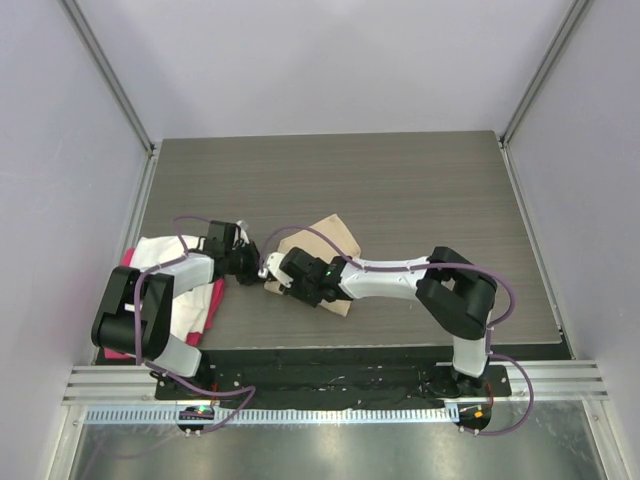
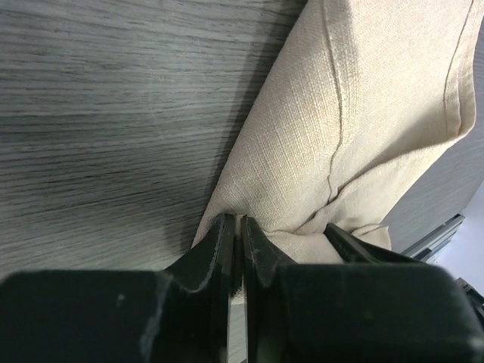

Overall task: Fold the napkin, place the utensils inside, and roll it up
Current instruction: Roll the napkin at the center of the board.

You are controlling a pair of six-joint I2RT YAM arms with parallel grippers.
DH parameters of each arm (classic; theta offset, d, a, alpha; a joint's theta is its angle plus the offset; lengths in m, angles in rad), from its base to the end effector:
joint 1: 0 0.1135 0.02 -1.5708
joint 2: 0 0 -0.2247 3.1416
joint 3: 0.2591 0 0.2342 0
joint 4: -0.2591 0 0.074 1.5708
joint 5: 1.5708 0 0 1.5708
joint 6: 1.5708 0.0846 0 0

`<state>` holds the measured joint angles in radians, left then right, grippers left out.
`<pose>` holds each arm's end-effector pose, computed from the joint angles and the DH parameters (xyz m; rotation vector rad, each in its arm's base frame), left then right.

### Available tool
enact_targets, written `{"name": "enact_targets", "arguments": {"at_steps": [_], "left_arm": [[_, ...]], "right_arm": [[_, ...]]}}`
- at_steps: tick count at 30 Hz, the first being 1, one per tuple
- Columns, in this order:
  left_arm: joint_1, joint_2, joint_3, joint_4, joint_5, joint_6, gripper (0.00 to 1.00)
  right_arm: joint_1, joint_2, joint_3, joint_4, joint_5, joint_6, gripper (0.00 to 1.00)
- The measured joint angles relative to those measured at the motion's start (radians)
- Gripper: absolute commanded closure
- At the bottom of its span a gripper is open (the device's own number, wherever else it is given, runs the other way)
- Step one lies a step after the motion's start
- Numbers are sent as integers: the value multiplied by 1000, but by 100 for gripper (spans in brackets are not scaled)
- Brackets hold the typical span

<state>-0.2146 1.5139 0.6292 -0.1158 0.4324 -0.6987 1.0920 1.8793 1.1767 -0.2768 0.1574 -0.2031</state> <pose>0.2646 -0.0939 0.0737 -0.4756 2.6472 -0.8760 0.1903 0.3379 0.0963 -1.4825 2.0612 0.1517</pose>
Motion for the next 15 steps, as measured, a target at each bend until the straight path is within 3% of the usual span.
{"name": "enact_targets", "arguments": {"at_steps": [1,2,5,15], "left_arm": [[0,0,0,0,-2,-1,71],[0,-2,0,0,-1,-1,56],[-2,-26,10,-5,3,-5,40],[-5,-209,-28,-57,-125,8,32]], "right_arm": [[-8,0,3,-6,-27,2,73],[-18,0,7,-13,-53,5,74],[-54,0,15,-32,-163,24,77],[-173,5,18,-98,-532,82,79]]}}
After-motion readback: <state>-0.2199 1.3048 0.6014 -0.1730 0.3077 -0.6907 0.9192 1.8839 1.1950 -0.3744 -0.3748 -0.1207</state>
